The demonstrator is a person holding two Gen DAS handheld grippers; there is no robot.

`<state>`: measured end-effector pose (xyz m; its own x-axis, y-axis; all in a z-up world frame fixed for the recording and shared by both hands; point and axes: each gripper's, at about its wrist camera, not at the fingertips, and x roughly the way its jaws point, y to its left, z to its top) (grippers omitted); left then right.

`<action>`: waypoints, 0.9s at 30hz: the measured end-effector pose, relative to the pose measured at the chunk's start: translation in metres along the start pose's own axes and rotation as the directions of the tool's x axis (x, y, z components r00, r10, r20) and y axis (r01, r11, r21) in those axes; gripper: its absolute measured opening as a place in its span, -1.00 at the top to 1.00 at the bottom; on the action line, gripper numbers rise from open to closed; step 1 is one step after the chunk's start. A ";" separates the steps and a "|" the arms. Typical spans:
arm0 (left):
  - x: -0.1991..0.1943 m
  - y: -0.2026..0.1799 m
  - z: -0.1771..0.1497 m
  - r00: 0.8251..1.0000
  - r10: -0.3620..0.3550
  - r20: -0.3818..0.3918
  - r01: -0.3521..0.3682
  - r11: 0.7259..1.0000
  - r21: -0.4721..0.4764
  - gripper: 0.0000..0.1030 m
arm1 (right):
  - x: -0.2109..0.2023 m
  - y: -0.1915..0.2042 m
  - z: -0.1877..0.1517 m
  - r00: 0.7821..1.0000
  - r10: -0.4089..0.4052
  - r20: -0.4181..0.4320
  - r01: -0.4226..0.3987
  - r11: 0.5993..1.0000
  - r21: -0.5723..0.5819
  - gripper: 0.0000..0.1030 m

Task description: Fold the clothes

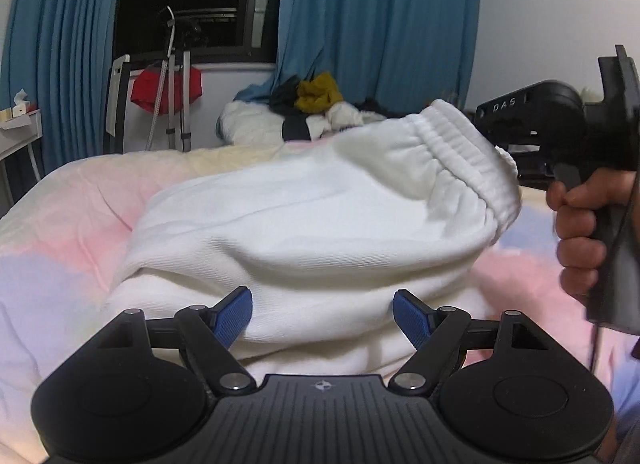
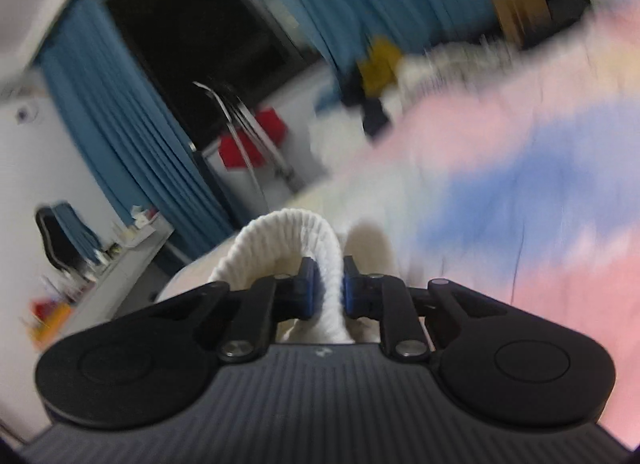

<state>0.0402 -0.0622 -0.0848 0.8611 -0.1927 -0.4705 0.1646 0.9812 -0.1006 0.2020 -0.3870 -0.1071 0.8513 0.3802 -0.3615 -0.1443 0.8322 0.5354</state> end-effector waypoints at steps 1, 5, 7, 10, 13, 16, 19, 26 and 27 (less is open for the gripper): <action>0.000 0.002 0.000 1.000 -0.006 -0.001 0.006 1.000 -0.020 -0.55 | -0.002 0.003 0.002 1.000 -0.007 0.030 0.008 1.000 -0.030 0.67; 0.002 0.004 -0.003 1.000 -0.003 -0.015 0.002 1.000 -0.022 -0.55 | 0.017 -0.023 -0.003 0.996 -0.047 -0.075 0.051 0.997 0.050 0.65; 0.000 0.008 -0.001 1.000 -0.014 -0.017 0.013 0.999 -0.048 -0.55 | 0.013 -0.040 -0.005 0.994 -0.029 -0.109 0.046 0.985 0.163 0.61; -0.010 0.020 0.007 0.999 -0.038 0.003 0.038 0.993 -0.114 -0.59 | -0.014 -0.056 -0.003 0.996 0.010 -0.088 0.017 0.955 0.297 0.50; -0.026 0.034 0.017 0.998 -0.052 0.045 0.059 0.982 -0.178 -0.66 | -0.052 -0.056 0.000 0.999 0.034 -0.033 -0.021 0.945 0.325 -0.52; -0.034 0.055 0.029 0.997 -0.046 0.070 0.062 0.967 -0.245 -0.66 | -0.062 -0.049 -0.003 0.992 0.093 -0.083 -0.064 0.951 0.303 -0.73; -0.037 0.083 0.038 0.998 -0.004 0.066 0.025 0.947 -0.321 -0.67 | -0.051 -0.031 -0.012 0.959 0.185 -0.214 -0.126 0.957 0.263 -0.72; -0.015 0.132 0.031 0.994 0.093 -0.062 -0.111 0.889 -0.445 -0.67 | -0.001 -0.021 -0.037 0.934 -0.024 -0.356 0.040 0.999 0.037 -0.70; -0.010 0.136 0.029 0.993 0.080 -0.083 -0.109 0.885 -0.453 -0.67 | 0.007 -0.027 -0.038 0.929 -0.005 -0.369 0.034 0.997 0.072 -0.70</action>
<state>0.0675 0.0735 -0.0685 0.8287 -0.1135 -0.5480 -0.1663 0.8851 -0.4348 0.1931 -0.3913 -0.1534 0.6058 0.4979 -0.6205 -0.0779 0.8134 0.5765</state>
